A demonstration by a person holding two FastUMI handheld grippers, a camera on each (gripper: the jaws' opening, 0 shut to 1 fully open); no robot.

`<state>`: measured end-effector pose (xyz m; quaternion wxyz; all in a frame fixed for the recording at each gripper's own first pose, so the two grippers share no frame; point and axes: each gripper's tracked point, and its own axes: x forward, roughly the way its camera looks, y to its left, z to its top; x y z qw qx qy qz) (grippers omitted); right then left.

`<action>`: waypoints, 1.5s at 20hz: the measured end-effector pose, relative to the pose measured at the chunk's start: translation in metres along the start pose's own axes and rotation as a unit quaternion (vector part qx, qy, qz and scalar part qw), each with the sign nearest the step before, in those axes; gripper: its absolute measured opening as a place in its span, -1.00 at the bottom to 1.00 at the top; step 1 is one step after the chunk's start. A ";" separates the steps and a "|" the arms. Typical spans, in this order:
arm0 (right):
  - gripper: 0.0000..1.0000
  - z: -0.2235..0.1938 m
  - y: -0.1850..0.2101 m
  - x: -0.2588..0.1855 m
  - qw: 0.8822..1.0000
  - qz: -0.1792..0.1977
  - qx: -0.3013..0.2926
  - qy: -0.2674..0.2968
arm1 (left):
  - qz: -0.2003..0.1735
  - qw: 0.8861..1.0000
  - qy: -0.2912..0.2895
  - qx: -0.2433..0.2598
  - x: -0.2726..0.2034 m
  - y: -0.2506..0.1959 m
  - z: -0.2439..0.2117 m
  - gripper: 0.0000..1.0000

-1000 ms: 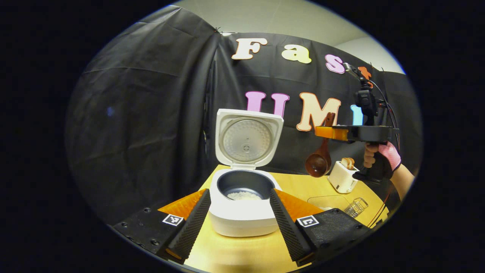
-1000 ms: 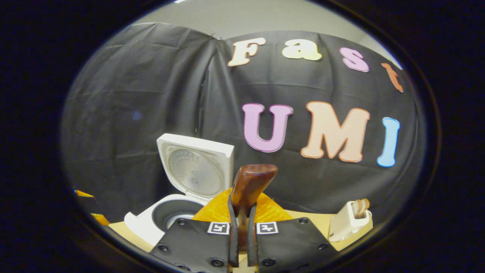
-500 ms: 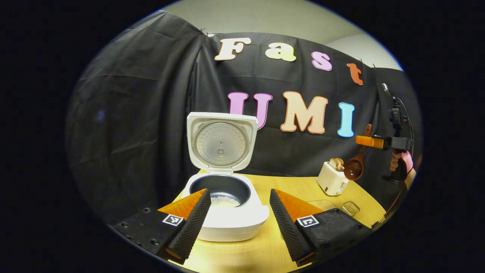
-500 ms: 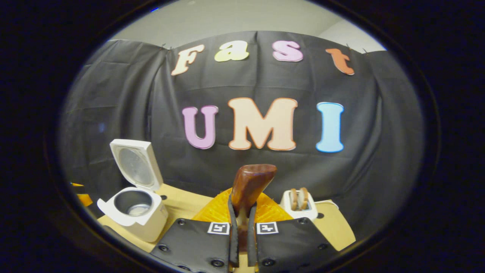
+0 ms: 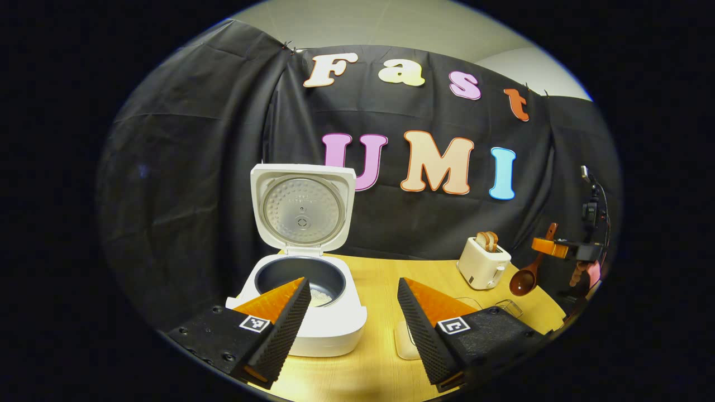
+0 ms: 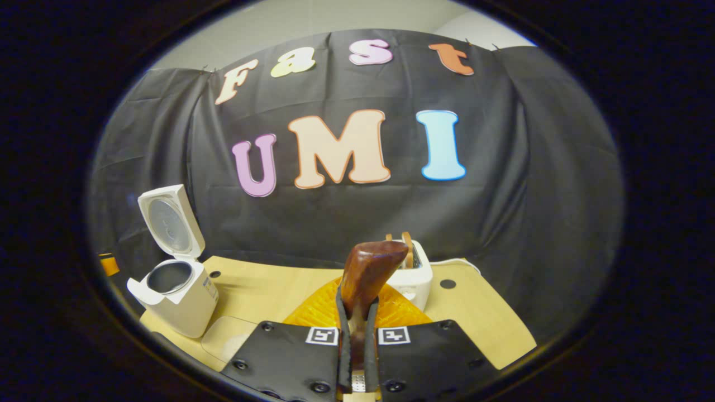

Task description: Close the left gripper, press the button to open the rice cooker; take a wooden spoon from the chopstick holder with the right hand, scoop a spoonful of rice and pour it into the rice cooker, then put the wooden spoon back into the chopstick holder.

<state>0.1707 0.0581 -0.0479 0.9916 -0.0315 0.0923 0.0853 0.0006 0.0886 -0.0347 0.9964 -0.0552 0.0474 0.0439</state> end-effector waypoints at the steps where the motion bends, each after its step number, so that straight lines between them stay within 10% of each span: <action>1: -0.78 -0.011 -0.005 0.000 1.000 -0.004 0.007 0.009 | 0.002 1.000 0.000 0.001 -0.001 0.000 0.000 0.84; 18: -0.63 -0.115 -0.010 0.009 0.992 -0.020 0.057 0.108 | 0.024 1.000 0.000 0.011 -0.010 0.021 0.001 0.85; 30: 1.00 -0.087 -0.033 -0.037 0.993 -0.043 0.081 0.079 | 0.017 0.999 -0.020 -0.025 0.000 0.030 0.018 0.85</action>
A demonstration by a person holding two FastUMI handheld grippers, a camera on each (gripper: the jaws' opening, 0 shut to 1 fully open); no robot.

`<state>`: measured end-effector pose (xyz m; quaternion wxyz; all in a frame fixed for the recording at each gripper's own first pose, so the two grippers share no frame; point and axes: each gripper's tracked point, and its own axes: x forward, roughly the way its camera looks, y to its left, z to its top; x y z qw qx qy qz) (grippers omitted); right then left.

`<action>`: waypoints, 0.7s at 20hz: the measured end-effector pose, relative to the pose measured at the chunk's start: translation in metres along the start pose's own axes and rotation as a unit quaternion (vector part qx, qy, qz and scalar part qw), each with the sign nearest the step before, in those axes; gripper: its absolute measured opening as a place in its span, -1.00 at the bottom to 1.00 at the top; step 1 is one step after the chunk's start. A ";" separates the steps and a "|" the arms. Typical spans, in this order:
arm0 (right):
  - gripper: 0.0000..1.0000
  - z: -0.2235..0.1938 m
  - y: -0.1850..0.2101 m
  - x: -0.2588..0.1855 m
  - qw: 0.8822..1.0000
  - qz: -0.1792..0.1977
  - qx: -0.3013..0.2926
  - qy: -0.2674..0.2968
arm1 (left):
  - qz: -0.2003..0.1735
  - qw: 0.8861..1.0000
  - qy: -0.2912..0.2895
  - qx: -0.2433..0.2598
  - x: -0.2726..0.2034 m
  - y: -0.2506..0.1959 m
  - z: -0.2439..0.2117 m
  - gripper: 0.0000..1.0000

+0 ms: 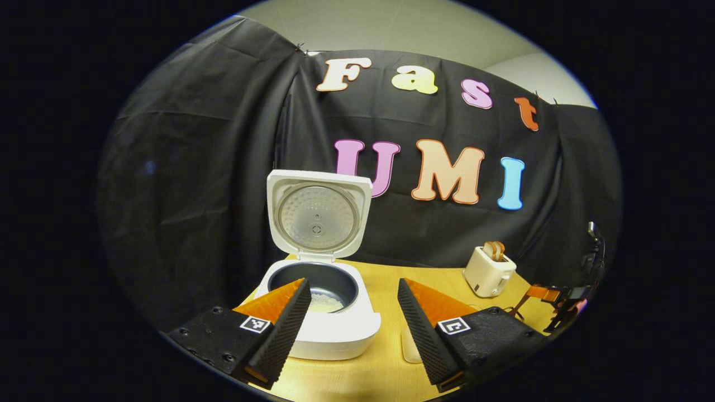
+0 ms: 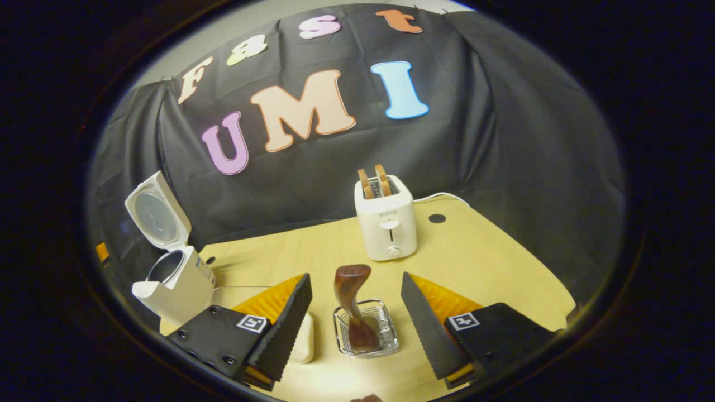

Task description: Close the left gripper, press the button to open the rice cooker; take a wooden spoon from the chopstick holder with the right hand, scoop a spoonful of rice and pour it into the rice cooker, then put the wooden spoon back into the chopstick holder.

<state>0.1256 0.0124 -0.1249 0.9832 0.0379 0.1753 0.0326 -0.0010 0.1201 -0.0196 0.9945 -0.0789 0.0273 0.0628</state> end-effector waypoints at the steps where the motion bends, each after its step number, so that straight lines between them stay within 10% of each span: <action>1: 0.99 0.004 -0.006 -0.007 1.000 -0.008 0.001 -0.005 | 0.003 1.000 -0.005 0.000 0.003 0.004 0.006 0.85; 14: 0.99 0.020 -0.038 -0.092 0.994 -0.097 0.032 -0.037 | -0.003 0.997 -0.073 0.020 0.104 0.051 0.125 0.84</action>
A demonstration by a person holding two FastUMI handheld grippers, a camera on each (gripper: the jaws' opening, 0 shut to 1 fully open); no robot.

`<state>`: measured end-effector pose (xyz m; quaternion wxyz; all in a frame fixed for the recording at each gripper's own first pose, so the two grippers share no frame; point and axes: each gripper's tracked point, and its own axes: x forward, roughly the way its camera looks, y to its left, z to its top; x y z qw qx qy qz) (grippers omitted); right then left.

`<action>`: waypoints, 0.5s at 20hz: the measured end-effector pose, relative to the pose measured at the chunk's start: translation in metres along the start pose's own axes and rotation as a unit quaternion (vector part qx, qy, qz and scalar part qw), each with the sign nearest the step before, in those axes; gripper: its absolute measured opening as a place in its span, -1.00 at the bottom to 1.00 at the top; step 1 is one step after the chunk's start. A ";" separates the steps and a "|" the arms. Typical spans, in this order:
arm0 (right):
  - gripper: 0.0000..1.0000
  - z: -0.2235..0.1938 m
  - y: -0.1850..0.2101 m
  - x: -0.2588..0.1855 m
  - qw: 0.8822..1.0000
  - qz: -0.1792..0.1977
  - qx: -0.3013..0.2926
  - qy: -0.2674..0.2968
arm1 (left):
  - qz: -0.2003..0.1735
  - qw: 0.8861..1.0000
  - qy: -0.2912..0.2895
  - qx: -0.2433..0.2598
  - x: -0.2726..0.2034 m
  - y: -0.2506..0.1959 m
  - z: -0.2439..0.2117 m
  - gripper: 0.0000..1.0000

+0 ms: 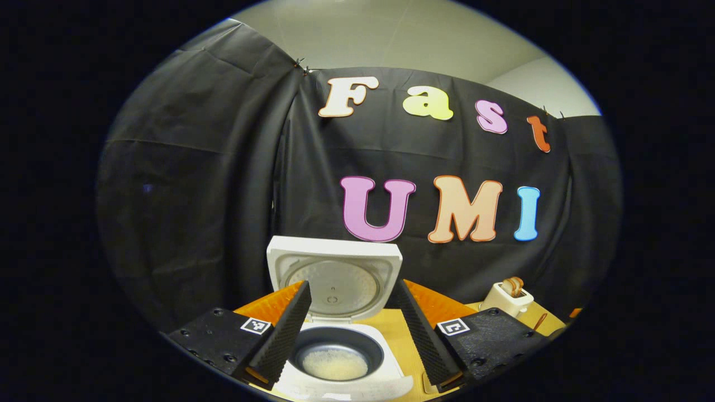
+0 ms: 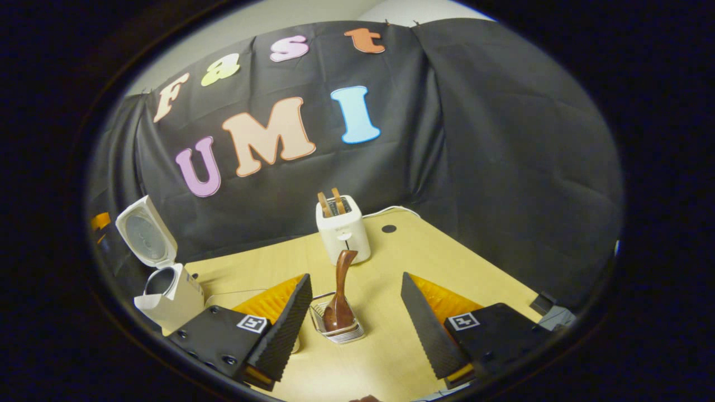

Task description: Close the left gripper, press the button to open the rice cooker; take a wooden spoon from the chopstick holder with the right hand, scoop a spoonful of rice and pour it into the rice cooker, then put the wooden spoon back into the chopstick holder.

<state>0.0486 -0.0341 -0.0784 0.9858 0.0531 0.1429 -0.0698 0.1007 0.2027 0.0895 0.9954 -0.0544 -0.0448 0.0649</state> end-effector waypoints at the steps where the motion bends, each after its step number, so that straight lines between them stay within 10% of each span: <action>1: 0.99 0.000 0.000 -0.005 1.000 -0.004 0.002 -0.001 | 0.002 1.000 -0.001 0.001 0.011 0.006 0.006 0.83; 10: 1.00 -0.018 0.000 -0.043 0.999 -0.039 0.020 -0.005 | 0.007 1.000 0.016 0.021 0.111 0.033 0.024 0.82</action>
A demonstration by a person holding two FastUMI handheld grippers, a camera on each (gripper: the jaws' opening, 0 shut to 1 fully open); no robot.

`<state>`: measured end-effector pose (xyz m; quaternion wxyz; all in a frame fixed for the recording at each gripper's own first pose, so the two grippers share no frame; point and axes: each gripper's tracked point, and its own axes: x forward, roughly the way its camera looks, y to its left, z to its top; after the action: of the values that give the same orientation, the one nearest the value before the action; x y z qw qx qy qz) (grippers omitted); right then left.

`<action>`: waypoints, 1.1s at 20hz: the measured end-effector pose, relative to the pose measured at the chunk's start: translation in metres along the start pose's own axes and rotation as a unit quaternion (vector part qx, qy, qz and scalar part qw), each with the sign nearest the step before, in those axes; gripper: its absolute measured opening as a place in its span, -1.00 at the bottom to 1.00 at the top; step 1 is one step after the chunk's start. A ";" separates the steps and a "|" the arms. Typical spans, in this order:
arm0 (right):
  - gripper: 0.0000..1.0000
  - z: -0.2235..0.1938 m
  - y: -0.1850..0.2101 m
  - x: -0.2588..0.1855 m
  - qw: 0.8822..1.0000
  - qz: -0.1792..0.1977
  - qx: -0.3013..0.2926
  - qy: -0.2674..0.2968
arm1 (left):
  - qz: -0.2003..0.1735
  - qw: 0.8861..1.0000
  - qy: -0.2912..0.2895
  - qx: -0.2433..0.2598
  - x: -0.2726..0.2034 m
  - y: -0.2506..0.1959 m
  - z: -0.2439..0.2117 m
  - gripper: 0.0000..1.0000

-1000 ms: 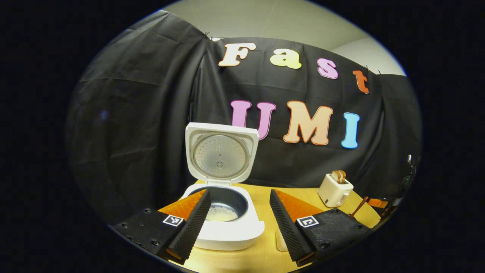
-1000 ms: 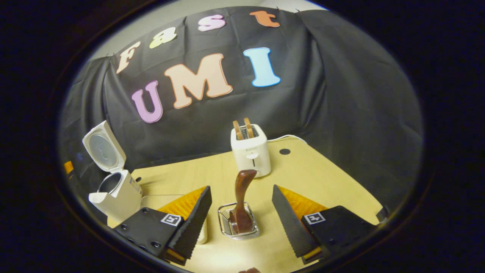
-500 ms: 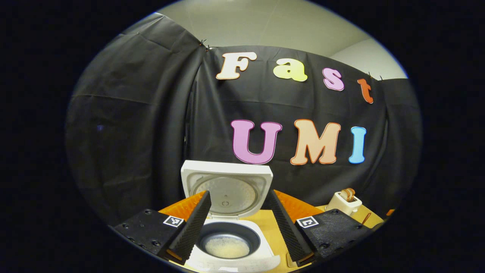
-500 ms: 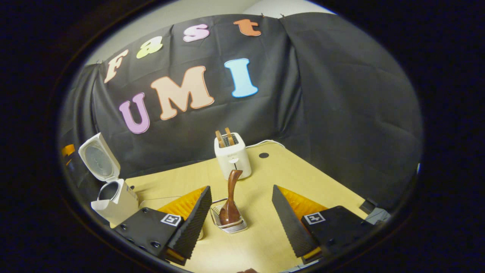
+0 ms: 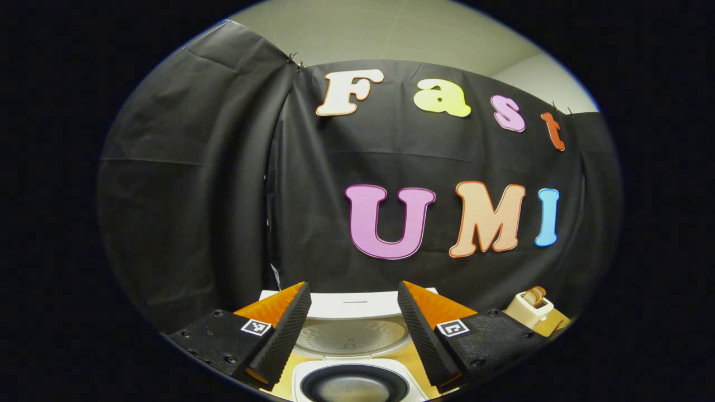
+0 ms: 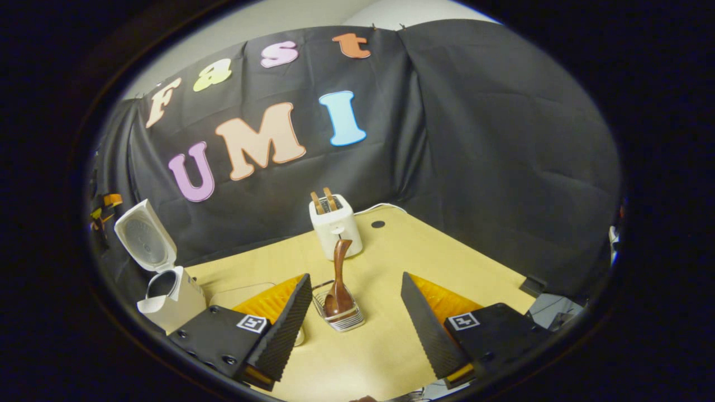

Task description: Close the left gripper, press the button to open the rice cooker; take a wooden spoon from the chopstick holder with the right hand, scoop a spoonful of rice and pour it into the rice cooker, then put the wooden spoon back into the chopstick holder.

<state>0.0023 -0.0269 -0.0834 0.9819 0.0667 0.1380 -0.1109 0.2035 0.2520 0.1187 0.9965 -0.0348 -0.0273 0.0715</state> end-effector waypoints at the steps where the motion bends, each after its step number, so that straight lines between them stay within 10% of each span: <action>1: 1.00 -0.001 0.000 -0.004 1.000 -0.004 0.002 -0.001 | 0.002 1.000 0.006 0.000 0.010 0.003 -0.002 0.75; 22: 1.00 -0.008 -0.027 -0.029 1.000 0.006 0.012 0.003 | 0.048 0.998 0.040 0.016 0.027 0.007 -0.028 0.77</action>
<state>-0.0331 -0.0455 -0.0858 0.9813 0.0798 0.1394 -0.1061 0.2307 0.2613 0.0921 0.9927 -0.0228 0.0156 0.1178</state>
